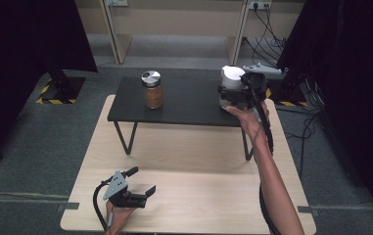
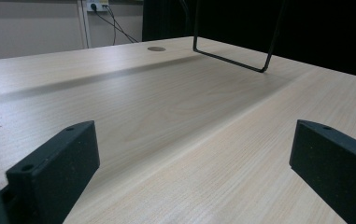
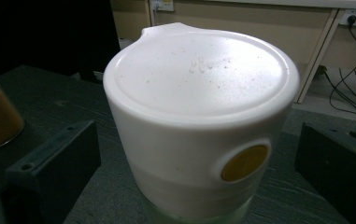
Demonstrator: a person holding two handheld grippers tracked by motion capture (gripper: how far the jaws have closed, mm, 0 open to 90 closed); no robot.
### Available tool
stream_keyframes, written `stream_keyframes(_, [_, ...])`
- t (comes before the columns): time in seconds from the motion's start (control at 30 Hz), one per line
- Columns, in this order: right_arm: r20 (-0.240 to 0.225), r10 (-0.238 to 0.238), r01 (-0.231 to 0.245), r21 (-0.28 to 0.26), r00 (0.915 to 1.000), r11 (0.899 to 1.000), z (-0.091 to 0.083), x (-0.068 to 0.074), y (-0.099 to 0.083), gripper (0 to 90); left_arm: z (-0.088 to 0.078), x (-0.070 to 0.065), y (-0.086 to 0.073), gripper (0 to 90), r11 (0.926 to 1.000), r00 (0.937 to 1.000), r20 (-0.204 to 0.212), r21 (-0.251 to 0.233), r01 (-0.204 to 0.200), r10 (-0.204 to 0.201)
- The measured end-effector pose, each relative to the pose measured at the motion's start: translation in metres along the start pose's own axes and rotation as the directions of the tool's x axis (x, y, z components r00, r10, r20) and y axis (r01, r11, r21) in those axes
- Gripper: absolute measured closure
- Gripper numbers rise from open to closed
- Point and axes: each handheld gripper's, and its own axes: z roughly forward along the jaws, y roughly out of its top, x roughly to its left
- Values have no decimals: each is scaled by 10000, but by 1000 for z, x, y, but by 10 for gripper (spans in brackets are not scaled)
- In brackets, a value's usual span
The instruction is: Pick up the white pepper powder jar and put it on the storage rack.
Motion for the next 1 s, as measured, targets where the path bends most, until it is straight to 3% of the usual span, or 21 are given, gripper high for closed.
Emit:
stream_keyframes(0.3, [-161,-25,24,-53,9999,10000,-7,1,-6,3,0,0,1,9,10000,10000,20,39,-13,13])
stream_keyframes(0.67, [-413,78,-100,-545,9991,9985,-22,-1,-25,5,0,0,0,8,10000,10000,26,30,3,-3])
stream_keyframes(1.0, [-1117,79,-180,-898,9937,9958,-42,-12,-49,7,0,0,0,9,10000,10000,15,37,-2,2])
